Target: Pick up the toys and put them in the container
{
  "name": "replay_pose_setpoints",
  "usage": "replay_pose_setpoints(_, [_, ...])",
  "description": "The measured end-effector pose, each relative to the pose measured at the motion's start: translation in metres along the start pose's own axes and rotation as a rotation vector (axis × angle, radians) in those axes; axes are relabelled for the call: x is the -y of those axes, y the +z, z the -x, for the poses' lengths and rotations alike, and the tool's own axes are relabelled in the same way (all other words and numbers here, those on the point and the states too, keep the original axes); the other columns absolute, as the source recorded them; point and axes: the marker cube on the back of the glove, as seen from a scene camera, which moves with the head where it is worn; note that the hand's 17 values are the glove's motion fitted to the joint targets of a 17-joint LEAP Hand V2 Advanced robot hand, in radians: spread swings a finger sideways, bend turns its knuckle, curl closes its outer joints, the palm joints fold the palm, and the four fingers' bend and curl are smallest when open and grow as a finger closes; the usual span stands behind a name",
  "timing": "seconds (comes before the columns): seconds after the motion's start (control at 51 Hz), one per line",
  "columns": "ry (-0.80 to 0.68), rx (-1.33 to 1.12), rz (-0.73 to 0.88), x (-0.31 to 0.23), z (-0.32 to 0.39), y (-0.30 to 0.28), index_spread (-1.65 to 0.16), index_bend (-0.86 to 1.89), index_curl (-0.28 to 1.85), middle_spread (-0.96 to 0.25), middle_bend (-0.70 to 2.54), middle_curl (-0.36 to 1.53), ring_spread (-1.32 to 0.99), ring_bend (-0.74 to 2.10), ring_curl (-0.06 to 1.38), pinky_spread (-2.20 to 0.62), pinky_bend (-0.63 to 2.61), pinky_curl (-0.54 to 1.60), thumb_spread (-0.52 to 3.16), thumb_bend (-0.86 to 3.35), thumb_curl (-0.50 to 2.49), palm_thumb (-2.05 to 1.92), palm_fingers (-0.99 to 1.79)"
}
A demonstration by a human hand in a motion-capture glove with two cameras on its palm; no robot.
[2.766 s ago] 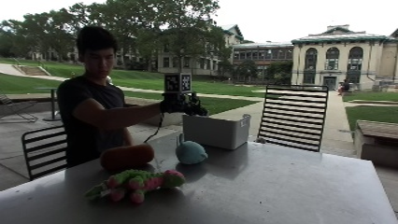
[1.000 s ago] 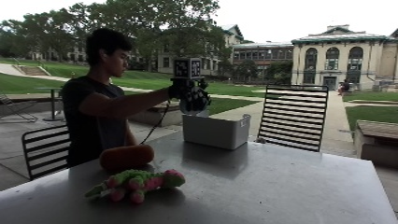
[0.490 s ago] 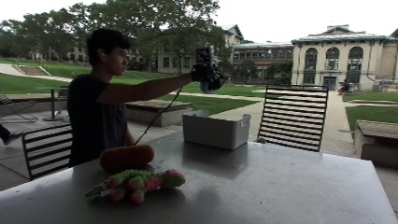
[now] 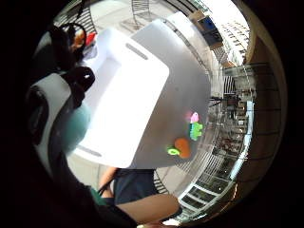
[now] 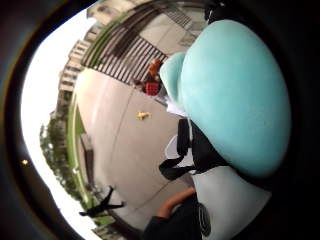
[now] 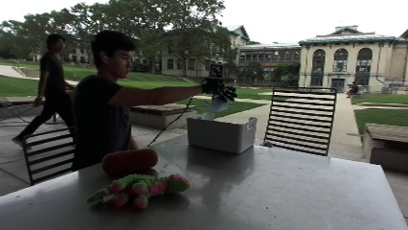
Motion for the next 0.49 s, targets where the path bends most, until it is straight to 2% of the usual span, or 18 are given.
replay_pose_setpoints(0.039, [0.041, 0.050, 0.024, 0.001, 0.004, 0.005, -0.36, 0.03, 0.28, -0.43, 0.56, 0.52, -0.43, 1.12, 0.49, -0.40, 1.06, 0.42, 0.82, 0.04, 0.80, 0.46, 0.72])
replay_pose_setpoints(0.059, [0.055, 0.075, 0.031, 0.002, 0.005, 0.006, -0.34, -0.12, 0.22, -0.33, 0.46, 0.49, -0.39, 1.06, 0.46, -0.36, 1.14, 0.45, 0.89, -0.13, 0.70, 0.21, 0.35])
replay_pose_setpoints(0.098, [0.054, 0.120, 0.035, 0.001, 0.004, 0.006, -0.32, -0.04, 0.24, -0.24, 0.40, 0.49, -0.31, 1.01, 0.48, -0.31, 1.24, 0.50, 0.90, -0.18, 0.64, 0.03, 0.06])
replay_pose_setpoints(0.177, [0.010, 0.162, 0.027, -0.002, -0.001, 0.004, -0.30, 0.05, 0.20, -0.12, 0.38, 0.47, -0.21, 0.89, 0.43, -0.23, 1.29, 0.48, 0.92, -0.13, 0.57, -0.10, -0.06])
replay_pose_setpoints(0.314, [-0.035, 0.298, 0.007, -0.022, -0.024, -0.005, -0.28, 0.09, 0.18, 0.00, 0.36, 0.45, -0.11, 0.84, 0.35, -0.15, 1.29, 0.43, 0.94, -0.11, 0.47, -0.12, -0.08])
replay_pose_setpoints(0.353, [-0.015, 0.264, 0.001, -0.032, -0.039, -0.004, -0.28, 0.11, 0.18, 0.02, 0.36, 0.45, -0.09, 0.83, 0.35, -0.14, 1.26, 0.42, 0.95, -0.10, 0.44, -0.12, -0.09])
replay_pose_setpoints(0.412, [0.114, 0.108, -0.002, -0.044, -0.068, 0.003, -0.28, 0.13, 0.19, 0.05, 0.36, 0.44, -0.06, 0.81, 0.34, -0.12, 1.24, 0.41, 0.96, -0.10, 0.41, -0.12, -0.07])
replay_pose_setpoints(0.49, [0.085, 0.083, -0.015, -0.063, -0.078, 0.003, -0.28, 0.15, 0.20, 0.07, 0.35, 0.44, -0.04, 0.80, 0.33, -0.10, 1.20, 0.39, 0.97, -0.09, 0.38, -0.11, -0.06])
